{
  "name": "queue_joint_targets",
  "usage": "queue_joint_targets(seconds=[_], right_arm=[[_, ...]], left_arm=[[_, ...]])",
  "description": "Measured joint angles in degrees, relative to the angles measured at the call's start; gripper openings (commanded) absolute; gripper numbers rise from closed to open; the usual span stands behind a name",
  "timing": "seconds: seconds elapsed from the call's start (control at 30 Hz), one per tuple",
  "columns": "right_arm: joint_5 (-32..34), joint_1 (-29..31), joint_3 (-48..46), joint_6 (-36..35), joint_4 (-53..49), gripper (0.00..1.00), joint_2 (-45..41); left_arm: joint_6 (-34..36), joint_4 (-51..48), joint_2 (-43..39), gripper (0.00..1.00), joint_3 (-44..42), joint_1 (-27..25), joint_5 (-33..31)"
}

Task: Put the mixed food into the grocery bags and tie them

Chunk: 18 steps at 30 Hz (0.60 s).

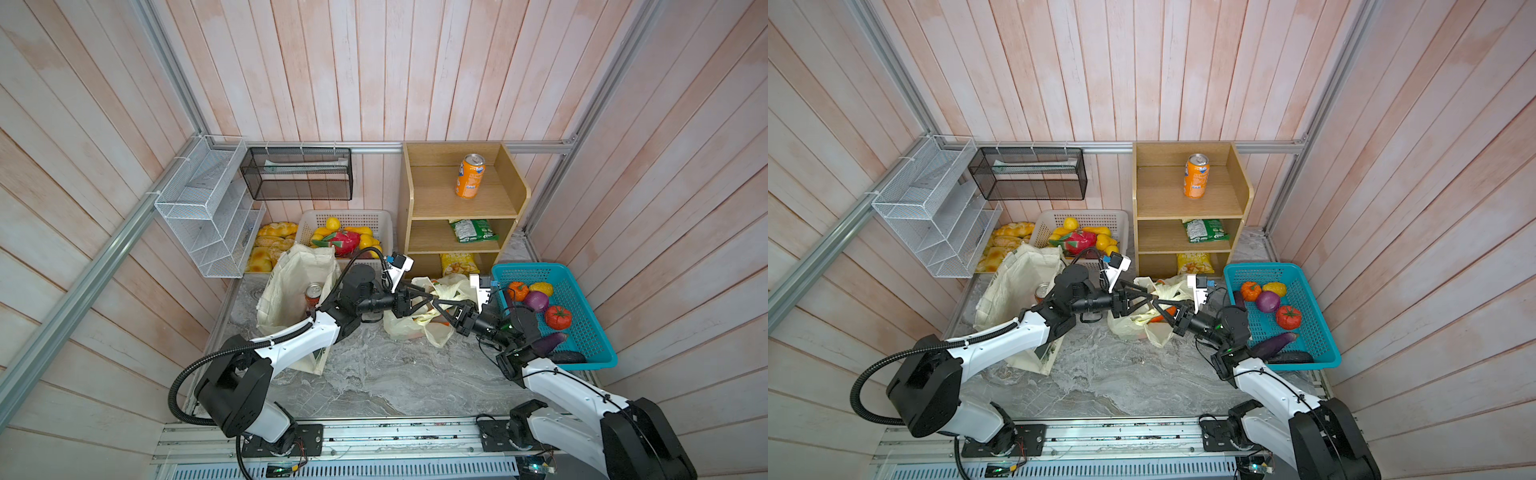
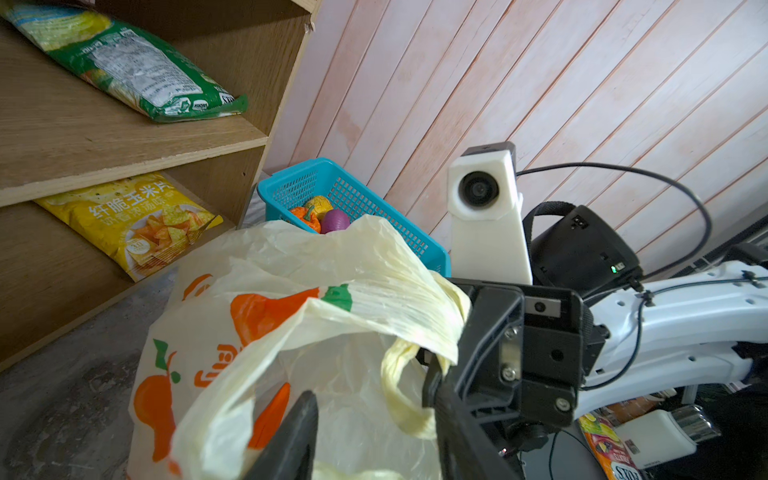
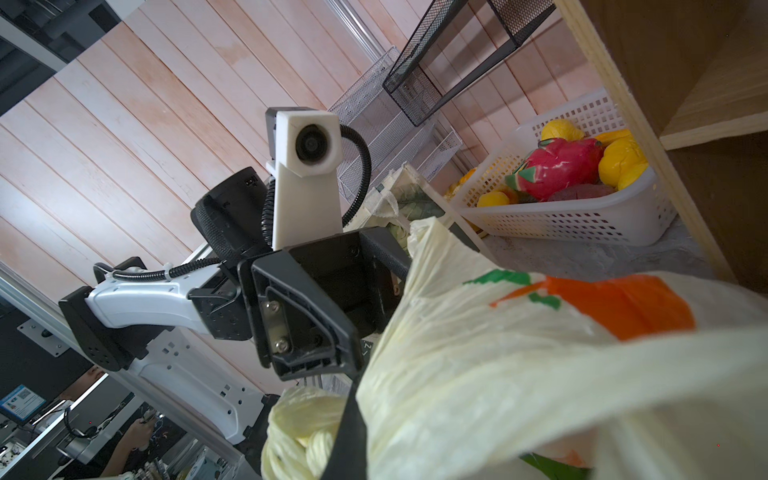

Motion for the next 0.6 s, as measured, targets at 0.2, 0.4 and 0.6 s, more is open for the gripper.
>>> queue_joint_targets(seconds=[0.2, 0.4, 0.6], right_arm=[[0.0, 0.0, 0.1, 0.0, 0.0, 0.0, 0.1], [-0.3, 0.0, 0.1, 0.0, 0.0, 0.0, 0.4], [-0.4, 0.0, 0.1, 0.0, 0.0, 0.0, 0.5]], left_arm=[[-1.2, 1.6, 1.0, 0.41, 0.5, -0.1, 1.0], [-2.7, 3.5, 2.0, 0.25, 0.6, -0.1, 2.8], [-3.8, 4.7, 2.7, 0.1, 0.9, -0.1, 4.0]])
